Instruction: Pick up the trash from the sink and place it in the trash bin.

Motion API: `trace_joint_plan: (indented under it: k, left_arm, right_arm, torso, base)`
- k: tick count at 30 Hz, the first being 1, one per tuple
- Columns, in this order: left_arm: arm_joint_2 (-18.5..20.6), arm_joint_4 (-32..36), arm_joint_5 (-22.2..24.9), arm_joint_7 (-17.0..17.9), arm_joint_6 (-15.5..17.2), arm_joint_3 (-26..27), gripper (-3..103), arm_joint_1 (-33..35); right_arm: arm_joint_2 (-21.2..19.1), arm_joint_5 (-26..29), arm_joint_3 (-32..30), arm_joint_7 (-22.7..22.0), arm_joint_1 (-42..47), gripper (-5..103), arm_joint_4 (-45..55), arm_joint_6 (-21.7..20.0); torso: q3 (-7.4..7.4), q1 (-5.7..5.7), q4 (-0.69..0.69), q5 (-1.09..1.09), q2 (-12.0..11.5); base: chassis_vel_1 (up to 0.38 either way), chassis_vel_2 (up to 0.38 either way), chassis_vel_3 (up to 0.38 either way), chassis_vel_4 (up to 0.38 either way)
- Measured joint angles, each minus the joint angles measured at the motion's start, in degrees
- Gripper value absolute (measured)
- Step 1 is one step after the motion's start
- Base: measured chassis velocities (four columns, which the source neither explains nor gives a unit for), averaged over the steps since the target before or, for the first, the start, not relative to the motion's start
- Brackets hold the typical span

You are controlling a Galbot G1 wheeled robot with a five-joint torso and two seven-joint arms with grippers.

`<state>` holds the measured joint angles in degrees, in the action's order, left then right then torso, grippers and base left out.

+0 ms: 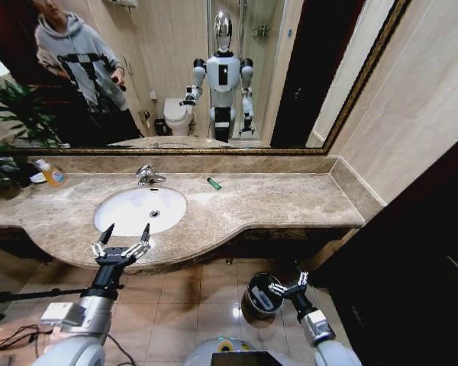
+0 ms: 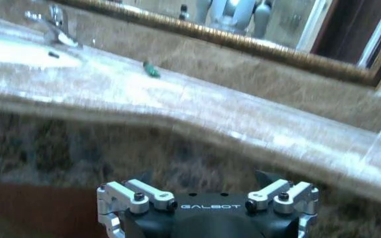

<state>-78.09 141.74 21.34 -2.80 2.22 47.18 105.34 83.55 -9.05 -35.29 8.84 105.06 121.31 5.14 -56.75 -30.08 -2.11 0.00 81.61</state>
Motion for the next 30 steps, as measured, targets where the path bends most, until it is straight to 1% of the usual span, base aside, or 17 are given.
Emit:
trace_joint_plan:
  k: [8,9,10,11,13,14,16,18,19,20,22,23,24,26,28,29,30]
  left_arm:
    - [0.0,0.0,0.0,0.0,0.0,0.0,100,0.0]
    - [0.0,0.0,0.0,0.0,0.0,0.0,100,0.0]
    - [0.0,0.0,0.0,0.0,0.0,0.0,100,0.0]
    - [0.0,0.0,0.0,0.0,0.0,0.0,100,0.0]
    - [0.0,0.0,0.0,0.0,0.0,0.0,100,0.0]
    - [0.0,0.0,0.0,0.0,0.0,0.0,100,0.0]
    - [0.0,0.0,0.0,0.0,0.0,0.0,100,0.0]
    - [0.0,0.0,0.0,0.0,0.0,0.0,100,0.0]
    - [0.0,0.0,0.0,0.0,0.0,0.0,100,0.0]
    - [0.0,0.0,0.0,0.0,0.0,0.0,100,0.0]
    - [0.0,0.0,0.0,0.0,0.0,0.0,100,0.0]
    - [0.0,0.0,0.0,0.0,0.0,0.0,100,0.0]
    - [0.0,0.0,0.0,0.0,0.0,0.0,100,0.0]
    - [0.0,0.0,0.0,0.0,0.0,0.0,100,0.0]
    - [0.0,0.0,0.0,0.0,0.0,0.0,100,0.0]
    - [0.0,0.0,0.0,0.0,0.0,0.0,100,0.0]
    - [0.0,0.0,0.0,0.0,0.0,0.0,100,0.0]
  right_arm:
    - [-0.3,1.3,-0.1,0.0,1.5,100,7.8,-1.2]
    - [-0.6,2.2,0.5,0.0,1.5,100,10.2,-1.9]
    - [-0.6,2.2,0.5,0.0,1.5,100,10.2,-1.9]
    - [-0.8,2.6,0.7,0.0,1.4,100,11.0,-2.4]
    - [-2.5,5.3,1.6,1.0,0.2,100,14.2,-6.1]
    - [-2.5,5.3,1.6,1.0,0.2,100,14.2,-6.1]
    - [-5.0,7.7,2.8,3.1,-2.6,100,15.0,-9.2]
    - [-5.8,8.2,3.2,3.6,-3.5,100,14.8,-9.7]
    - [-7.5,9.2,3.9,4.2,-5.6,100,13.6,-10.5]
    - [-7.5,9.2,3.9,4.2,-5.6,100,13.6,-10.5]
    - [-11.9,12.2,5.1,4.7,-10.9,100,10.6,-12.0]
    - [-13.2,13.3,5.4,4.7,-12.5,100,9.6,-12.4]
    - [-13.2,13.3,5.4,4.7,-12.5,100,9.6,-12.4]
    - [-17.3,17.2,6.5,4.7,-19.0,100,5.4,-13.4]
    - [-19.4,20.1,7.9,4.7,-23.5,100,2.6,-14.2]
    - [-19.4,20.1,7.9,4.7,-23.5,100,2.6,-14.2]
    - [-20.4,21.6,9.2,4.7,-26.2,100,1.0,-14.5]
  torso:
    - [0.00,0.00,0.00,0.00,0.0]
    - [0.00,0.00,0.00,0.00,0.0]
    - [0.00,0.00,0.00,0.00,0.0]
    - [0.00,0.00,0.00,0.00,0.0]
    - [0.00,0.00,0.00,-0.01,0.0]
    - [0.00,0.00,0.00,-0.01,0.0]
    - [0.00,0.00,0.00,0.01,0.0]
    - [0.00,0.00,0.00,0.00,0.0]
    - [0.00,0.00,0.00,0.00,0.0]
    - [0.00,0.00,0.00,0.00,0.0]
    - [0.00,0.00,0.00,0.00,0.0]
    - [0.00,0.00,0.00,0.00,0.0]
    - [0.00,0.00,0.00,0.00,0.0]
    - [-0.01,-0.01,-0.01,0.01,0.0]
    - [-0.01,-0.02,0.00,0.01,0.0]
    - [-0.01,-0.02,0.00,0.01,0.0]
    - [-0.01,-0.02,0.00,0.01,0.0]
  base:
    - [0.000,0.000,0.000,0.000]
    - [0.000,0.000,0.000,0.000]
    - [0.000,0.000,0.000,0.000]
    - [0.000,0.000,0.000,0.000]
    - [0.000,0.000,0.000,0.000]
    - [0.000,0.000,0.000,0.000]
    - [0.000,0.000,0.000,0.000]
    - [0.000,0.000,0.000,0.000]
    - [0.000,0.000,0.000,0.000]
    - [0.000,0.000,0.000,0.000]
    - [0.000,0.000,0.000,0.000]
    - [0.000,0.000,0.000,0.000]
    - [0.000,0.000,0.000,0.000]
    - [0.000,0.000,0.000,0.000]
    - [0.000,0.000,0.000,0.000]
    - [0.000,0.000,0.000,0.000]
    - [0.000,0.000,0.000,0.000]
